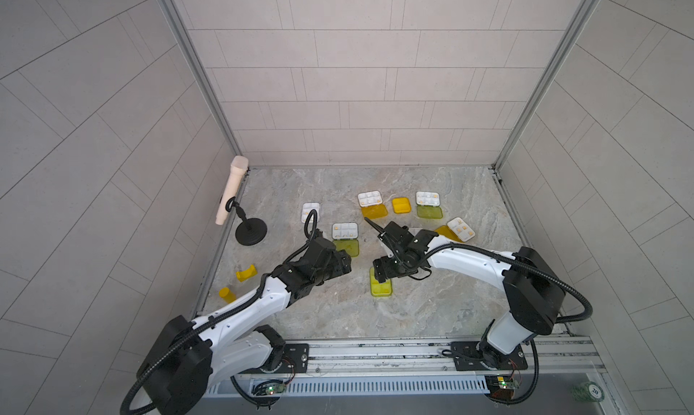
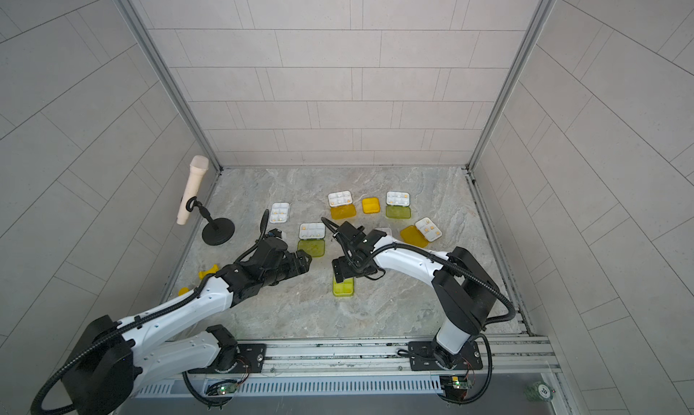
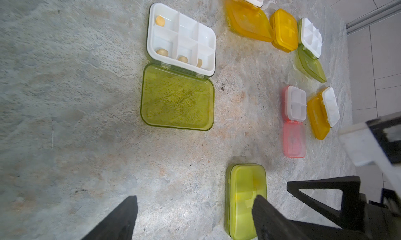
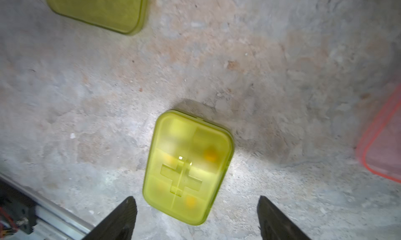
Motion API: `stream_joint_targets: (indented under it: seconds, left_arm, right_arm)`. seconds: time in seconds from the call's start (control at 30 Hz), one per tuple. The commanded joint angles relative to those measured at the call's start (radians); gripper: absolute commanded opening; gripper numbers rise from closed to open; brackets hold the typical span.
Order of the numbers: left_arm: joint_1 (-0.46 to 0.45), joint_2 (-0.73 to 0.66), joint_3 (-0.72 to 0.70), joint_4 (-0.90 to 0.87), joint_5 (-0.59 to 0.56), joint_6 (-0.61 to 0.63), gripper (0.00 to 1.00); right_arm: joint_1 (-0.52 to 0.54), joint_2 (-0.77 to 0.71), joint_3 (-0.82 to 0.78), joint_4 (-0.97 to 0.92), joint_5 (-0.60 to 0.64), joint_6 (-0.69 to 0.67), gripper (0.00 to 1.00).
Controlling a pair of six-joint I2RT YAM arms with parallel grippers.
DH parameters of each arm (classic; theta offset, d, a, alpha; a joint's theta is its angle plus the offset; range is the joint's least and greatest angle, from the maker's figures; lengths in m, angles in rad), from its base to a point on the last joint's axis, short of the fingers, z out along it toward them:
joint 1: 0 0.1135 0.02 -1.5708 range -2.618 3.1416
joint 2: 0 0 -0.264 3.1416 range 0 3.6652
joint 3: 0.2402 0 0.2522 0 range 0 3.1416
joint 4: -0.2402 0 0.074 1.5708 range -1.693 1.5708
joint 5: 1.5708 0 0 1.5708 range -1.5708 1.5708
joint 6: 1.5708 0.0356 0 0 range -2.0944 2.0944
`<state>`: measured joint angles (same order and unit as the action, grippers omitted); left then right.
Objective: Close pillboxes
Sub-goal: Close the lid on the pillbox.
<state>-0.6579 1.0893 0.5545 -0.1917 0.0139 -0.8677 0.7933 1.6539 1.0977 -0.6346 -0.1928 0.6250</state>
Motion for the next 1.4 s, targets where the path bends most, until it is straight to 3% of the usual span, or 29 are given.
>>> stream_joint_targets:
  seconds: [0.0, 1.07, 1.37]
  left_arm:
    - [0.007, -0.003, -0.013, -0.005, -0.031, -0.016, 0.87]
    - [0.023, 0.002, -0.027, 0.002, -0.031, -0.021, 0.87]
    - [0.033, -0.023, -0.021, -0.017, -0.043, -0.018, 0.87]
  right_arm:
    - [0.017, 0.020, 0.026, -0.066, 0.109, -0.016, 0.89]
    - [0.040, 0.106, -0.039, -0.033, 0.162, -0.004, 0.88]
    - [0.090, 0.103, 0.054, -0.083, 0.212, 0.003, 0.90]
